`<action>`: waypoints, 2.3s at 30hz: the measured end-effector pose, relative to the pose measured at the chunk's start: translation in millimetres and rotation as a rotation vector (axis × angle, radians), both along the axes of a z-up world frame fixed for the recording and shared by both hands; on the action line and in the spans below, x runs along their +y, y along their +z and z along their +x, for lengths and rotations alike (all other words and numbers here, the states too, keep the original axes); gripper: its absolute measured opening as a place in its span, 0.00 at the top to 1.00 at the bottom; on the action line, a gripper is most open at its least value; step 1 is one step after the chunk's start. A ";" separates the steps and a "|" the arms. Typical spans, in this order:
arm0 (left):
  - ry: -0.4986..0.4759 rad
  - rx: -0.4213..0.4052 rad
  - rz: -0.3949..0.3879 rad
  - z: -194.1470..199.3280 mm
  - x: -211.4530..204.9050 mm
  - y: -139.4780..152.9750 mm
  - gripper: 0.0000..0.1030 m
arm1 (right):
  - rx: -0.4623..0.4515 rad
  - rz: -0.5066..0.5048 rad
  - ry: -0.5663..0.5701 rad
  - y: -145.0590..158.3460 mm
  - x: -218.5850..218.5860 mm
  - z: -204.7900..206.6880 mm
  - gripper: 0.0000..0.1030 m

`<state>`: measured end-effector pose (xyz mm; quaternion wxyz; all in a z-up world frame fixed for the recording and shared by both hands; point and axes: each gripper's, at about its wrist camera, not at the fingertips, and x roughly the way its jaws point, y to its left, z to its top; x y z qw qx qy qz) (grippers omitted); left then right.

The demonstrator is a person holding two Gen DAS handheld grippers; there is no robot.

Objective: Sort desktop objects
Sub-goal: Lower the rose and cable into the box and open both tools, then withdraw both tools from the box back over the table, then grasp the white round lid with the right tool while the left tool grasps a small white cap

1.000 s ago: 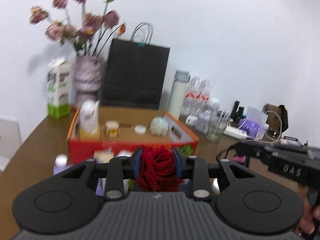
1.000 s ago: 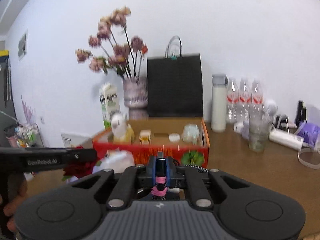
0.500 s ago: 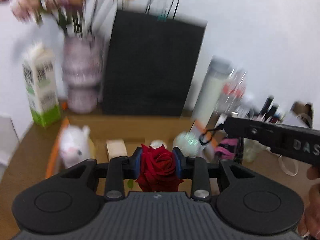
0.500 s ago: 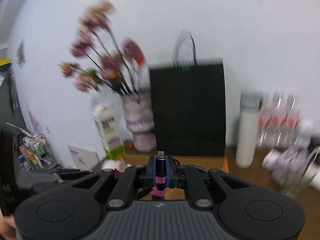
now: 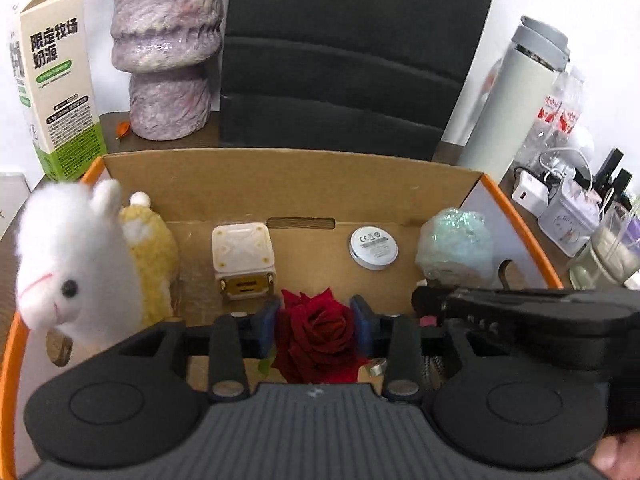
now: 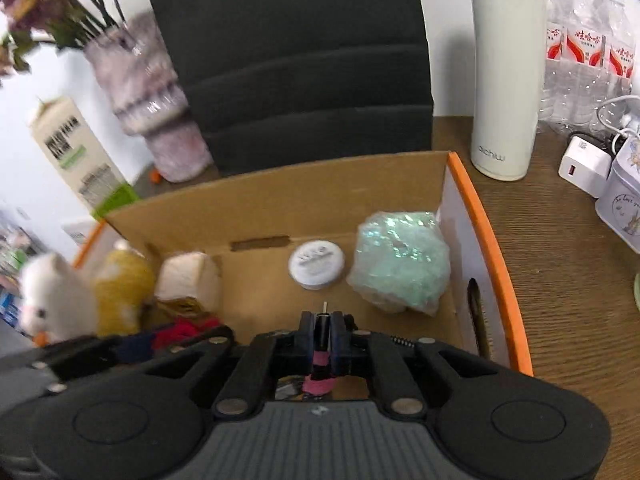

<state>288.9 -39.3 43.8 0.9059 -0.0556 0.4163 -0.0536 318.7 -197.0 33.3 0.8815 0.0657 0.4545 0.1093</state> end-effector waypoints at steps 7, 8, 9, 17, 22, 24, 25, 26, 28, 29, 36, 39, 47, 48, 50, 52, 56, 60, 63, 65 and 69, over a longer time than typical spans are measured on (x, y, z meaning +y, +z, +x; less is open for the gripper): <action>-0.029 -0.038 0.026 -14.9 8.5 34.5 0.31 | -0.040 -0.064 0.013 35.9 -11.5 -12.9 0.55; -0.026 -0.044 0.028 -19.4 11.2 41.9 0.25 | -0.058 -0.084 0.012 44.6 -12.0 -18.3 0.54; -0.025 -0.049 0.032 -23.8 13.5 47.7 0.21 | -0.076 -0.106 0.016 52.8 -12.2 -24.7 0.49; -0.015 -0.124 0.098 -100.1 53.6 65.1 0.02 | -0.176 -0.219 0.062 75.9 -33.9 -96.4 0.36; 0.041 -0.115 0.070 -152.9 74.7 43.8 0.00 | -0.196 -0.187 0.097 63.0 -37.3 -148.4 0.35; 0.074 -0.105 0.082 -174.7 77.9 32.5 0.00 | -0.193 -0.167 0.099 53.2 -36.5 -169.4 0.35; 0.079 -0.105 0.079 -187.7 78.5 26.7 0.00 | -0.190 -0.155 0.091 47.7 -36.2 -180.2 0.35; 0.075 -0.108 0.071 -202.8 81.1 21.5 0.00 | -0.191 -0.140 0.084 42.2 -35.7 -192.4 0.35; 0.082 -0.119 0.062 -229.9 79.6 11.4 0.00 | -0.202 -0.105 0.088 30.8 -33.0 -215.7 0.33; 0.079 -0.128 0.063 -241.2 78.4 7.1 0.00 | -0.203 -0.080 0.089 23.4 -32.2 -228.9 0.32; 0.129 -0.175 0.077 -316.2 67.3 -23.5 0.00 | -0.259 -0.048 0.098 -10.3 -23.5 -311.9 0.31; 0.119 -0.190 0.065 -338.6 66.2 -27.8 0.00 | -0.294 -0.088 0.093 -16.3 -17.9 -344.3 0.27; 0.102 -0.214 0.105 -365.7 50.5 -45.2 0.00 | -0.343 -0.084 0.079 -23.9 -25.8 -385.6 0.19; 0.104 -0.211 0.108 -365.3 50.2 -46.4 0.00 | -0.340 -0.085 0.081 -25.2 -26.4 -385.7 0.19; 0.104 -0.215 0.110 -365.6 50.4 -47.6 0.00 | -0.333 -0.060 0.076 -27.3 -28.3 -385.5 0.19; 0.098 -0.216 0.116 -365.9 49.3 -48.5 0.00 | -0.329 -0.038 0.077 -28.7 -30.0 -385.9 0.19; 0.076 -0.218 0.146 -367.2 43.8 -50.6 0.00 | -0.320 -0.024 0.065 -30.7 -31.4 -385.2 0.19; 0.075 -0.222 0.143 -368.3 44.6 -51.0 0.00 | -0.327 -0.017 0.063 -31.4 -31.6 -387.3 0.19; 0.078 -0.223 0.136 -367.8 46.0 -50.3 0.00 | -0.317 -0.024 0.056 -32.1 -31.4 -386.5 0.19; 0.086 -0.221 0.130 -367.2 47.8 -49.4 0.00 | -0.299 -0.032 0.045 -32.0 -31.5 -384.1 0.19; 0.110 -0.223 0.089 -360.4 64.2 -39.7 0.00 | -0.288 -0.008 0.016 -28.2 -42.2 -378.7 0.19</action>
